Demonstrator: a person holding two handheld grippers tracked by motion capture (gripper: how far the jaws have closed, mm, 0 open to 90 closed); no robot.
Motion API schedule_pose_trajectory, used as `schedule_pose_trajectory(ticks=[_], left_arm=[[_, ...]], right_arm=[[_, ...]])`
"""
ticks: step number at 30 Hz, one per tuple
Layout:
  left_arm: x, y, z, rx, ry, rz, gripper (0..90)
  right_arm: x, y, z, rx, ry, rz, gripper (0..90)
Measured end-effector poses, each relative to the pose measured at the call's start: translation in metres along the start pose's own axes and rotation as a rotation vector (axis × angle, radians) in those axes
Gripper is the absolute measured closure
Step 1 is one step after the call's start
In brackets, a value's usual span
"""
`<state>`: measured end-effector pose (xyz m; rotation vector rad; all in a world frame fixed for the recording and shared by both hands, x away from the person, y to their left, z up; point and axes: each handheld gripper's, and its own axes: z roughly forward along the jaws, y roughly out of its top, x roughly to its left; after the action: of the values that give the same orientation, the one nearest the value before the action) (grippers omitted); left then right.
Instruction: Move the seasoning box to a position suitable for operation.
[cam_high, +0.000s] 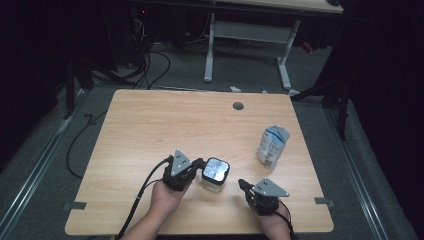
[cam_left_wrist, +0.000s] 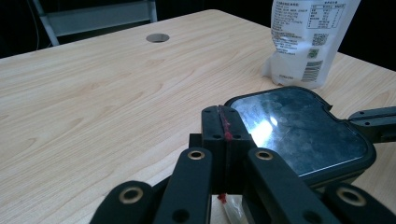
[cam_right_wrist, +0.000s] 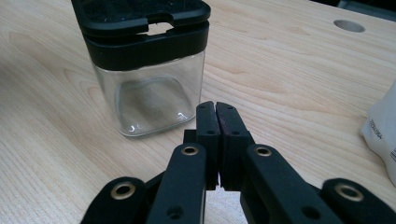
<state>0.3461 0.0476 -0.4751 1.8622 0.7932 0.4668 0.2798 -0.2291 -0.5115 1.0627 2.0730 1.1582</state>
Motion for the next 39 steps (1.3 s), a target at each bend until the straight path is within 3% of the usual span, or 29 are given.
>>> schedule_pose_trajectory(ticks=[39], left_arm=[[0.0009,-0.0030,-0.0001,-0.020,-0.003,-0.019,90.0]], right_arm=[[0.0022,0.0005,0.0011,0.001,0.005,-0.009,88.6]])
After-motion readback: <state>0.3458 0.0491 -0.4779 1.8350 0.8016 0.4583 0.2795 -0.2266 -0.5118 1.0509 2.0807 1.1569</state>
